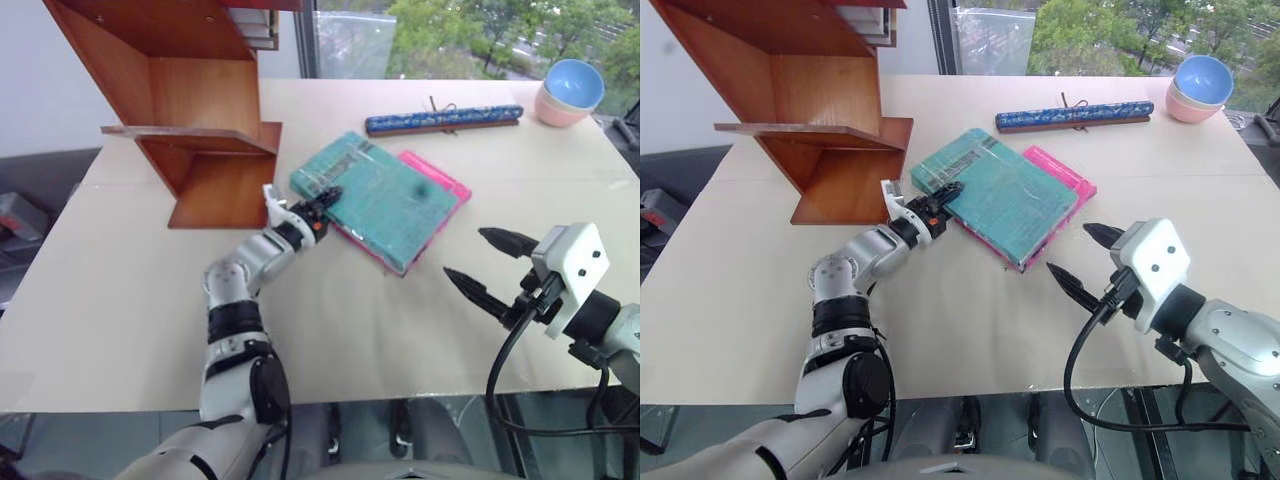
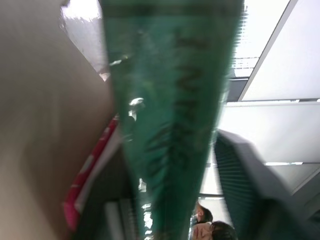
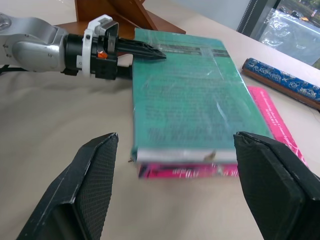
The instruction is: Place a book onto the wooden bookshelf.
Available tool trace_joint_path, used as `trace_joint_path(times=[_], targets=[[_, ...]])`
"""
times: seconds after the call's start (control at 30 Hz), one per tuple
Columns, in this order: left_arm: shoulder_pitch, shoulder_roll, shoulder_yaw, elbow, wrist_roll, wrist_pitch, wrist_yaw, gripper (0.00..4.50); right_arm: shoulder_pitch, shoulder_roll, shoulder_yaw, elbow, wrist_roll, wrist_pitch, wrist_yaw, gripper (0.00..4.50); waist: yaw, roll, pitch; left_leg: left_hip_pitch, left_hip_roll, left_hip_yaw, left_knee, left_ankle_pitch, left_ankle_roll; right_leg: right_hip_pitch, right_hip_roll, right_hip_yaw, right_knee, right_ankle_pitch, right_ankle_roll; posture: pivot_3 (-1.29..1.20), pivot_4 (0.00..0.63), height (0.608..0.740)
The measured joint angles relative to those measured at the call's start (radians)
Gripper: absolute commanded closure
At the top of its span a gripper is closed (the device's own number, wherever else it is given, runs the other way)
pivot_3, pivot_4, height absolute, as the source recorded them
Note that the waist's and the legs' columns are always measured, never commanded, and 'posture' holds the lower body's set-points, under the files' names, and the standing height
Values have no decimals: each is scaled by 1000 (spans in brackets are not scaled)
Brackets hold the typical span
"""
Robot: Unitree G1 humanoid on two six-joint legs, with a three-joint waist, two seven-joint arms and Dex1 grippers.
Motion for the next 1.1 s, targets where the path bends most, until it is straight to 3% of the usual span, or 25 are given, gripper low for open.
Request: trace_joint_path(times=[0.17, 0.2, 0.27, 0.47, 0.5, 0.9, 1.1], targets=[[21, 8, 6, -31, -8, -1, 15, 1218, -9, 28, 35, 2, -27, -19, -1, 704, -1, 0, 0, 1, 0, 0, 0, 0, 0, 0, 0, 0, 1, 0, 0, 0, 150, 738], [21, 16, 11, -31, -9, -4, 16, 1649, -18, 34, 52, 3, -36, -22, -1, 704, -1, 0, 0, 1, 0, 0, 0, 0, 0, 0, 0, 0, 1, 0, 0, 0, 150, 738], [21, 23, 16, -31, -9, -10, 17, 1896, -27, 39, 66, 7, -43, -28, 0, 704, -1, 0, 0, 1, 0, 0, 0, 0, 0, 0, 0, 0, 1, 0, 0, 0, 150, 738], [57, 55, 58, -68, -67, -10, 49, 4320, -41, 66, 117, 8, -64, -32, -7, 704, -2, 0, 0, 1, 0, 0, 0, 0, 0, 0, 0, 0, 0, 0, 0, 0, 150, 738], [61, 56, 63, -74, -77, -8, 56, 4452, -41, 66, 119, 8, -64, -32, -7, 704, -1, 0, 0, 1, 0, 0, 0, 0, 0, 0, 0, 0, 0, 0, 0, 0, 150, 738], [144, 83, 50, -170, -186, 18, 131, 4452, -63, 68, 142, 42, -74, -37, 36, 704, -2, 0, 0, 1, 0, 0, 0, 0, 0, 0, 0, 0, 1, 0, 0, 0, 150, 738], [177, 196, 32, -191, -322, 109, 132, 4452, -74, 76, 124, 27, -58, -30, 11, 704, -1, 0, 0, 1, 0, 0, 0, 0, 0, 0, 0, 0, 1, 0, 0, 0, 150, 738]])
